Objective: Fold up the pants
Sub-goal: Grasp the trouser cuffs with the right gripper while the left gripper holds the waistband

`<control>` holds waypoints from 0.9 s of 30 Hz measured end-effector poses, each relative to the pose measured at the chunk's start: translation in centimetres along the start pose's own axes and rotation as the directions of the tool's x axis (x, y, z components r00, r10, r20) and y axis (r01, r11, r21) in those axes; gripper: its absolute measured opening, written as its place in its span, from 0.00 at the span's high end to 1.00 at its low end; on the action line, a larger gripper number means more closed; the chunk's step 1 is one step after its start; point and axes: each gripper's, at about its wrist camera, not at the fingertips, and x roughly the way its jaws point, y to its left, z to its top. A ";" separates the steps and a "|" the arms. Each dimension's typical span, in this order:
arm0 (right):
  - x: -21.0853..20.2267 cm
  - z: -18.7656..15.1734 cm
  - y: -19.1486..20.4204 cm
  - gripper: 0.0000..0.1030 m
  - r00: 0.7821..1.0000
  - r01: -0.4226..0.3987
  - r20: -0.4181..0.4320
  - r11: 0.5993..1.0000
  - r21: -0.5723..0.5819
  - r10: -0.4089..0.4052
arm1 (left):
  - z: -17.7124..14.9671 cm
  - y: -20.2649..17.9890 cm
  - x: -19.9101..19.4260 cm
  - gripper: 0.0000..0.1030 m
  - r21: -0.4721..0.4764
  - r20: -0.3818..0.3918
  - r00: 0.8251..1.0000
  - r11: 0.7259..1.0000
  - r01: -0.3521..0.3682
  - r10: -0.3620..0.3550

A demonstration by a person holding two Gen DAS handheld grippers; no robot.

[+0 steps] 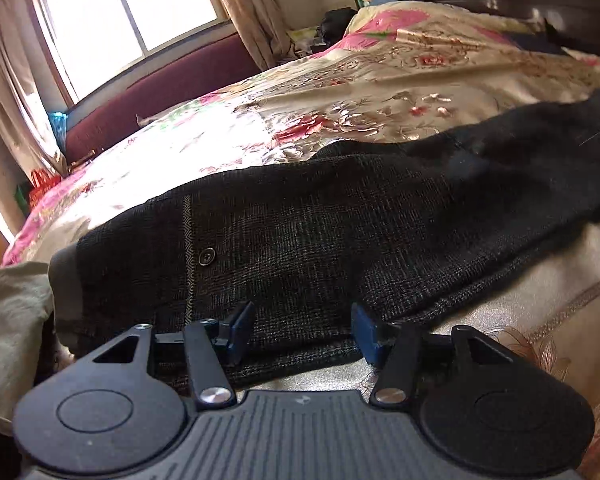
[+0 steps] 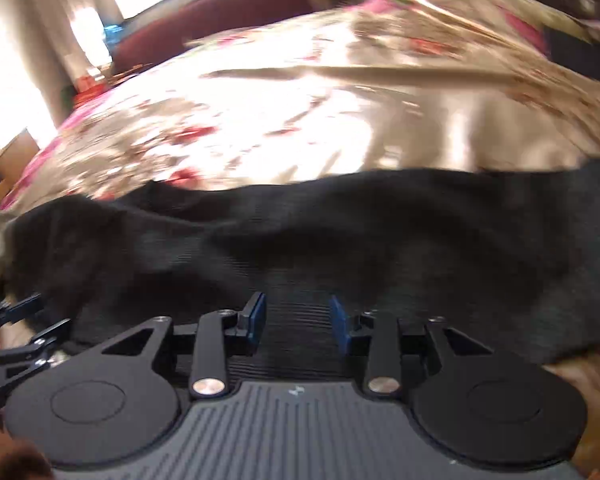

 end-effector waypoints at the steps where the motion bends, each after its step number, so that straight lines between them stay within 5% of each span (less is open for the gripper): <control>1: -1.1 0.0 -2.5 0.65 1.000 0.009 0.027 0.997 0.072 -0.011 | 0.3 0.0 -0.1 0.35 0.002 -0.007 1.000 1.000 -0.002 0.002; 6: -5.9 -1.6 -12.6 0.65 0.980 0.003 0.184 0.930 0.367 -0.076 | 2.2 -0.3 -0.6 0.35 0.012 -0.026 1.000 1.000 0.000 0.000; 9: -6.3 -2.3 -15.8 0.66 0.973 -0.081 0.228 0.880 0.468 -0.032 | 3.8 -1.9 -0.8 0.35 0.058 -0.002 1.000 0.998 0.017 -0.017; 13: -6.0 -2.7 -17.2 0.66 0.963 -0.145 0.270 0.823 0.549 -0.011 | 6.4 -5.7 -1.1 0.35 0.160 0.049 0.996 0.985 0.071 -0.079; 17: -7.4 -3.0 -19.0 0.65 0.932 -0.160 0.355 0.793 0.588 -0.075 | 8.4 -9.7 -1.0 0.34 0.258 0.080 0.985 0.957 0.130 -0.155; 27: -7.5 -2.5 -23.4 0.66 0.901 -0.155 0.395 0.720 0.677 -0.177 | 9.5 -15.5 -0.8 0.33 0.387 0.047 0.964 0.894 0.225 -0.263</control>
